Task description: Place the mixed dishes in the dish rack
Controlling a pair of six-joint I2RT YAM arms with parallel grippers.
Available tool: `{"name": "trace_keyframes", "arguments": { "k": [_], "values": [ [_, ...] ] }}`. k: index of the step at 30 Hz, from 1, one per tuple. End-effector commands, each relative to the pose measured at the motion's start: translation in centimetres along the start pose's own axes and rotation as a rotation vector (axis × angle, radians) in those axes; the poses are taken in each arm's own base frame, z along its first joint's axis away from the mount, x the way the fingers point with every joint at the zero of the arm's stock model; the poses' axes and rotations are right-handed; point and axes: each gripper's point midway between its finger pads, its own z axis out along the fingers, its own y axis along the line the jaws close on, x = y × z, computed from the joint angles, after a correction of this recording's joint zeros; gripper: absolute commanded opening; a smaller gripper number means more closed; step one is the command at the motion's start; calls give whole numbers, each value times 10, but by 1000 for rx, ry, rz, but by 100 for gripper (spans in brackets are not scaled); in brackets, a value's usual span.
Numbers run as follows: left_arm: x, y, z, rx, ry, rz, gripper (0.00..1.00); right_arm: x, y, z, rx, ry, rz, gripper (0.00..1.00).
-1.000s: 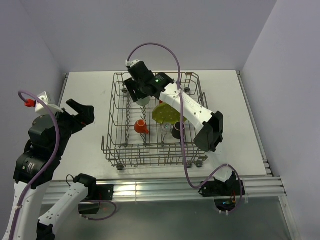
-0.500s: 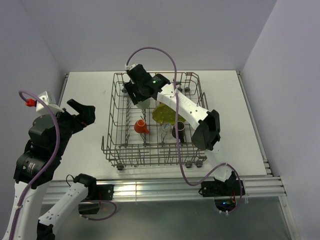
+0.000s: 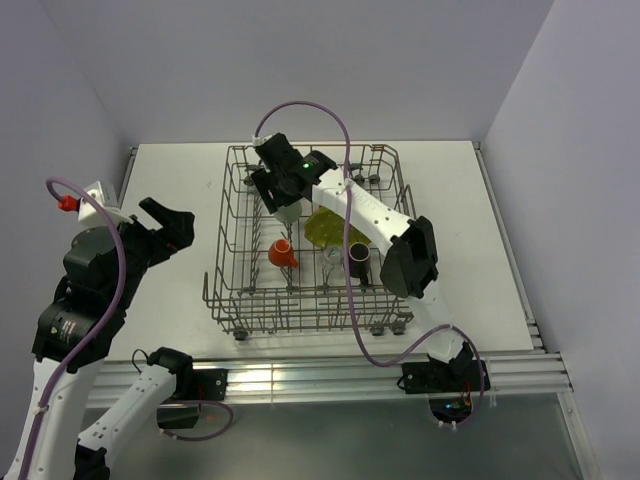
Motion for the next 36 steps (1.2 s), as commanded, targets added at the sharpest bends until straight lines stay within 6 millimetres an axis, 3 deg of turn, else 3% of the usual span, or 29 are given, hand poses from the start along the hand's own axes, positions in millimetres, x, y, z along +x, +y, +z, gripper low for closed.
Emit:
{"name": "trace_keyframes", "arguments": {
  "k": [1,7,13,16,23,27,30,32,33,34,36],
  "values": [
    [-4,-8,3,33,-12,-1,99,2,-3,15,2,6,22,0],
    [0,-10,5,39,9,-8,99,9,-4,29,9,38,28,17],
    [3,-11,5,46,20,-13,99,7,-5,29,5,28,22,66],
    [5,-12,6,52,28,-18,99,1,-4,23,-6,6,24,85],
    [12,-15,10,66,53,-32,99,-13,-6,-1,-13,-47,31,100],
    [14,-18,13,76,63,-39,99,-21,-7,-21,-9,-90,33,100],
    [17,-19,14,81,71,-43,99,-29,-4,-49,5,-134,26,100],
    [20,-20,16,86,78,-47,99,-42,-5,-82,24,-196,31,100],
    [21,-21,16,95,84,-48,99,-43,3,-97,15,-219,21,100],
    [24,-22,18,99,91,-48,99,-48,2,-124,9,-265,27,100],
    [28,-23,20,109,102,-52,99,-38,9,-141,16,-295,30,100]
  ]
}}
